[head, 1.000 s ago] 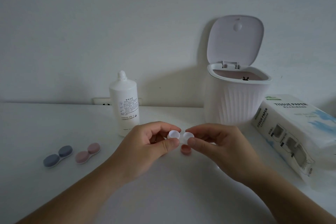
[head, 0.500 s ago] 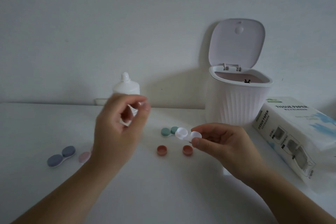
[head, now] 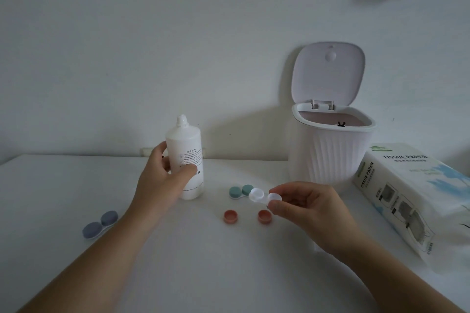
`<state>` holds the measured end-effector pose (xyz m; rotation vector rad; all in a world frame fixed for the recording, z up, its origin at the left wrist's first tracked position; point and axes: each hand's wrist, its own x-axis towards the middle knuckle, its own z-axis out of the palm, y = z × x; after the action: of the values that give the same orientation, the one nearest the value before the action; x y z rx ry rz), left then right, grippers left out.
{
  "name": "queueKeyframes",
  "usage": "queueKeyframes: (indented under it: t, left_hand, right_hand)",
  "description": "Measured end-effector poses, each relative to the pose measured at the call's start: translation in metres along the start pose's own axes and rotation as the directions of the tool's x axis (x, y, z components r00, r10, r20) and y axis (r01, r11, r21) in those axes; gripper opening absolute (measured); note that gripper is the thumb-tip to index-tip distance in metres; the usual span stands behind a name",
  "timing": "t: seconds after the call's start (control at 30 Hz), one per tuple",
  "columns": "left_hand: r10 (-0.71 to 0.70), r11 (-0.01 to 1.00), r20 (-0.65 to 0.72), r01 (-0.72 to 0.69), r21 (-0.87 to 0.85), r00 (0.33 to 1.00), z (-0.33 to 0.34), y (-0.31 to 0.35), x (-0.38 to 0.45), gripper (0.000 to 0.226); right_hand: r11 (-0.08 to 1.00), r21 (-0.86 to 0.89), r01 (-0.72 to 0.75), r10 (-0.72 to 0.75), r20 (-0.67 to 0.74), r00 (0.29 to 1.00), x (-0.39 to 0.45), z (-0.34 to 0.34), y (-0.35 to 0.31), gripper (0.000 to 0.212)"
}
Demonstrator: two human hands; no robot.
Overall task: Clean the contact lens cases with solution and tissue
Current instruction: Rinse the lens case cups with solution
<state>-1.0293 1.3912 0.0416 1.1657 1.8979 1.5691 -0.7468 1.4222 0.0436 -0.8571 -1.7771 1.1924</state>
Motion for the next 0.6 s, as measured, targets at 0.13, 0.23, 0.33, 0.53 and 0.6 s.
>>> queueKeyframes:
  t: [0.13,0.23,0.33,0.53,0.6]
  left_hand:
    - [0.031,0.999,0.030,-0.032,0.018,0.999,-0.009,0.004,0.004,0.085]
    - [0.079,0.996,0.031,-0.080,0.031,0.996,-0.012,0.006,0.003,0.078]
    - [0.159,0.987,0.044,-0.160,0.033,0.986,-0.013,0.007,0.000,0.064]
    - [0.497,0.851,0.106,-0.508,0.135,0.861,-0.014,0.008,-0.017,0.069]
    - [0.566,0.790,0.159,-0.588,0.173,0.809,-0.014,0.006,-0.021,0.073]
  right_hand:
    - [1.000,0.002,-0.016,0.016,0.022,1.000,0.000,0.000,0.000,0.010]
    - [1.000,0.002,-0.021,0.021,0.034,0.999,0.000,0.001,-0.001,0.009]
    - [1.000,0.023,-0.020,0.019,0.038,0.999,0.000,0.001,-0.001,0.009]
    - [0.999,0.054,-0.002,0.000,0.032,0.999,-0.002,0.000,-0.004,0.014]
    - [0.997,0.072,-0.001,-0.001,0.031,1.000,-0.003,0.001,-0.007,0.019]
